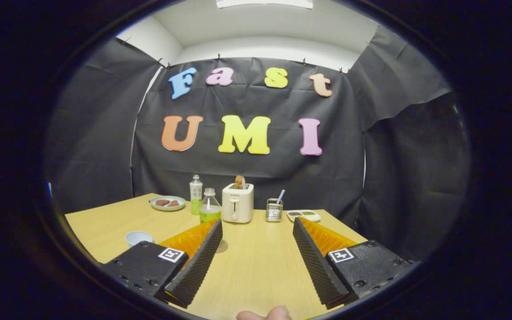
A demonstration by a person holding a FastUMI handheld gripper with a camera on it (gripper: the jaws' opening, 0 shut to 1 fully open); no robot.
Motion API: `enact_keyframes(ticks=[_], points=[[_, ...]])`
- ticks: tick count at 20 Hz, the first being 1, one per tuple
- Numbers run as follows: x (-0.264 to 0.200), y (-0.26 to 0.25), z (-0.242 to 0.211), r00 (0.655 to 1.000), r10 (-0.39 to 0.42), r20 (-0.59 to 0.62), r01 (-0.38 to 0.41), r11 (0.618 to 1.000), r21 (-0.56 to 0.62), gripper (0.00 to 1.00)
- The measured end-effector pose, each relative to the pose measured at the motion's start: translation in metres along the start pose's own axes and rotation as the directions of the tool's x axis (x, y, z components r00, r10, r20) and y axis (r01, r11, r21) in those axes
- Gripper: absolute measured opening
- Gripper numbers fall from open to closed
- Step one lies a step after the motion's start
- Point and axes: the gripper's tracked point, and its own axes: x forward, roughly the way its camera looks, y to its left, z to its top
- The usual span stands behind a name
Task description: Take the bottle from table, then pour the juice into the cup, finally place the bottle on the coaster
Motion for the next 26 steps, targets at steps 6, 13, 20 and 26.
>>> enact_keyframes(ticks=[6,13,20,26], points=[[-0.065,-0.015,0.009,0.999,-0.005,0.043,0.005,1.000,-0.016,1.00],[-0.105,-0.015,0.023,0.998,0.015,0.068,-0.017,1.000,0.026,1.00],[-0.133,-0.005,0.012,0.997,0.044,0.066,-0.045,0.999,0.024,1.00],[-0.135,0.000,0.013,0.996,0.037,0.077,-0.038,0.999,0.013,1.00]])
